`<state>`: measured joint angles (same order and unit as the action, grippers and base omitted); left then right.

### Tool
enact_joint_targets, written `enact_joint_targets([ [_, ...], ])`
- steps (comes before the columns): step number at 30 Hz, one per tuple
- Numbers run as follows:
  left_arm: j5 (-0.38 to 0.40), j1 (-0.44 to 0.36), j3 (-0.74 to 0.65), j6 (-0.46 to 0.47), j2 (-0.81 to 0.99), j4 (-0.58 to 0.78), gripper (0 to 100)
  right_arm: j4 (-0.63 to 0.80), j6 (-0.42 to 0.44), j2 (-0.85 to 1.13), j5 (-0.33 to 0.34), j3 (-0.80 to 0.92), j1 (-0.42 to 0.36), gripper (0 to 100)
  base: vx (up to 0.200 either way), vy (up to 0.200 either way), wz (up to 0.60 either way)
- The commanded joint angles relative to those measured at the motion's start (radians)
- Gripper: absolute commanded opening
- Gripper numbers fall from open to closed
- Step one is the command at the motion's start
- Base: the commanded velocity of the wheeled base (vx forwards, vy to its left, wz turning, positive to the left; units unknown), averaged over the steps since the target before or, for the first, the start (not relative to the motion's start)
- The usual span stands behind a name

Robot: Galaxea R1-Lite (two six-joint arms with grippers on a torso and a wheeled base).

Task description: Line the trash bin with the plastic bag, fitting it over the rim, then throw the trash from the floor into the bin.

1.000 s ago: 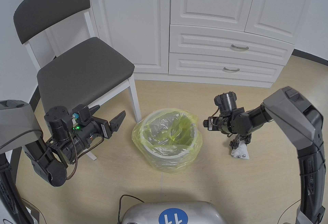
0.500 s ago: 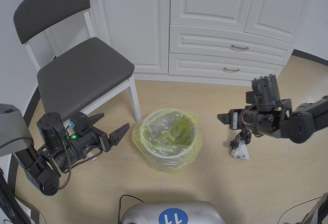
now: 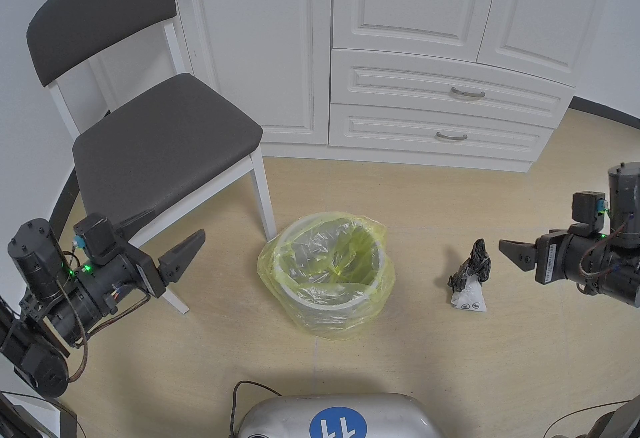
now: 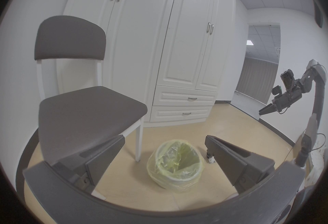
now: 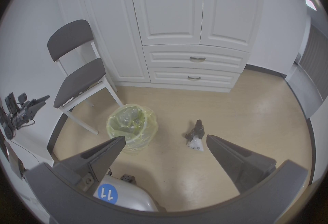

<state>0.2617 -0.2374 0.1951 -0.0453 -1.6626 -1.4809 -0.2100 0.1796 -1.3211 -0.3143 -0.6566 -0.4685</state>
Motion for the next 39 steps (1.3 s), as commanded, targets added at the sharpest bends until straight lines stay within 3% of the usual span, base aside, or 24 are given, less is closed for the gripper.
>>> enact_joint_targets([
  [1,-0.042,0.041,-0.045,0.001,0.182,0.088,100,0.001,-0.063,0.134,-0.028,0.057,0.030,100,0.000,0.000,0.00],
  [7,-0.122,0.047,-0.023,0.002,0.325,0.237,100,0.000,-0.134,0.191,-0.069,0.068,0.139,100,0.000,0.000,0.00],
  [11,-0.196,0.046,0.041,0.022,0.489,0.464,100,-0.002,-0.213,0.230,-0.072,0.075,0.229,100,0.000,0.000,0.00],
  [16,-0.262,0.044,0.121,0.022,0.647,0.748,100,-0.002,-0.252,0.276,-0.072,0.075,0.232,100,0.000,0.000,0.00],
  [17,-0.274,0.041,0.162,0.022,0.708,0.870,100,-0.003,-0.264,0.287,-0.072,0.074,0.232,100,0.000,0.000,0.00],
  [21,-0.276,0.036,0.216,0.021,0.794,1.061,100,-0.080,-0.285,0.283,-0.088,0.083,0.234,100,0.000,0.000,0.00],
  [25,-0.277,0.023,0.208,0.016,0.820,1.097,100,-0.236,-0.285,0.243,-0.088,0.106,0.234,100,0.000,0.000,0.00],
  [26,-0.276,0.017,0.191,0.012,0.833,1.103,100,-0.356,-0.284,0.198,-0.088,0.121,0.235,100,0.000,0.000,0.00],
  [28,-0.274,0.015,0.172,0.009,0.833,1.097,100,-0.447,-0.282,0.154,-0.088,0.143,0.237,100,0.000,0.000,0.00],
  [31,-0.271,0.003,0.156,0.007,0.822,1.094,100,-0.517,-0.278,0.074,-0.078,0.178,0.248,100,0.000,0.000,0.00],
  [39,-0.269,-0.149,0.190,-0.019,0.718,1.079,100,-0.528,-0.252,-0.133,-0.059,0.207,0.347,100,0.000,0.000,0.00],
])
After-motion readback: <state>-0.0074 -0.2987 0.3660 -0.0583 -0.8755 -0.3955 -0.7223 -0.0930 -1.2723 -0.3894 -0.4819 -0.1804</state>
